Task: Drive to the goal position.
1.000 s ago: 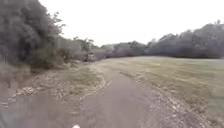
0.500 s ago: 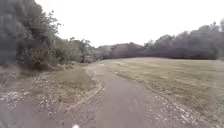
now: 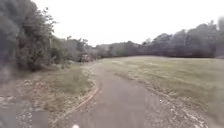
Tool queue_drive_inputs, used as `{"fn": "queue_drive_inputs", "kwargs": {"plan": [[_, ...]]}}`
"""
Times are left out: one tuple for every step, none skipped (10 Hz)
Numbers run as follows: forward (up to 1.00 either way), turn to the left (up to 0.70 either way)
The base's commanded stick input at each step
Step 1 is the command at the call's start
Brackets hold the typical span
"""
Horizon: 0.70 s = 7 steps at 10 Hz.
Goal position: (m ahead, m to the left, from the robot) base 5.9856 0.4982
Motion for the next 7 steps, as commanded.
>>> {"fn": "queue_drive_inputs", "kwargs": {"plan": [[0.60,0.00],[0.60,0.00],[0.60,0.00],[0.60,0.00],[0.60,0.00],[0.60,0.03],[0.60,0.05]]}}
